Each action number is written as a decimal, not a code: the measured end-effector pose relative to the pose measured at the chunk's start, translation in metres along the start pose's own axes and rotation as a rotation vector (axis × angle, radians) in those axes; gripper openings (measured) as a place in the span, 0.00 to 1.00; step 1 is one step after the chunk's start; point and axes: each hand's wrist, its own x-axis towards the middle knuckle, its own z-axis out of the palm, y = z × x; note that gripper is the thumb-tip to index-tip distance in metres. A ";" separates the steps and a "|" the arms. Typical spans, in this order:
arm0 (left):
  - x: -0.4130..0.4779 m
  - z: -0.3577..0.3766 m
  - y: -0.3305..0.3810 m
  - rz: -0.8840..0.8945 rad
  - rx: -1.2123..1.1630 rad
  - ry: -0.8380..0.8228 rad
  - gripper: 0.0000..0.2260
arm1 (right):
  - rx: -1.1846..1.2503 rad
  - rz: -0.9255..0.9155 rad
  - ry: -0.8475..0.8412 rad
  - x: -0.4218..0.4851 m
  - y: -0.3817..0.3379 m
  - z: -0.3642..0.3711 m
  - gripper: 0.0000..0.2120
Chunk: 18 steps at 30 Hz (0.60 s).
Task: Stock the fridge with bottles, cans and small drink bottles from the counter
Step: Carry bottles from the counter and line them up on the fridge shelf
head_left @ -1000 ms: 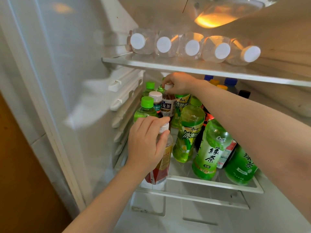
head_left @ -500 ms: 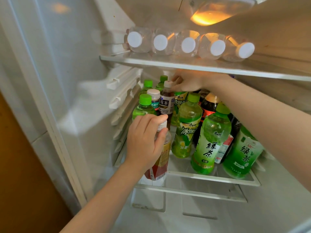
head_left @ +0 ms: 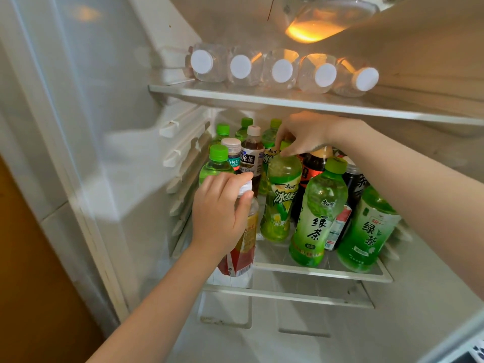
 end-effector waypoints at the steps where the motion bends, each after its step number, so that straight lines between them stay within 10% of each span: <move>1: 0.000 0.000 0.000 0.000 0.005 -0.001 0.15 | 0.004 -0.006 0.009 0.003 0.001 0.001 0.11; 18: -0.003 0.010 0.003 0.013 -0.006 0.106 0.13 | 0.018 0.044 0.077 0.067 0.029 0.013 0.08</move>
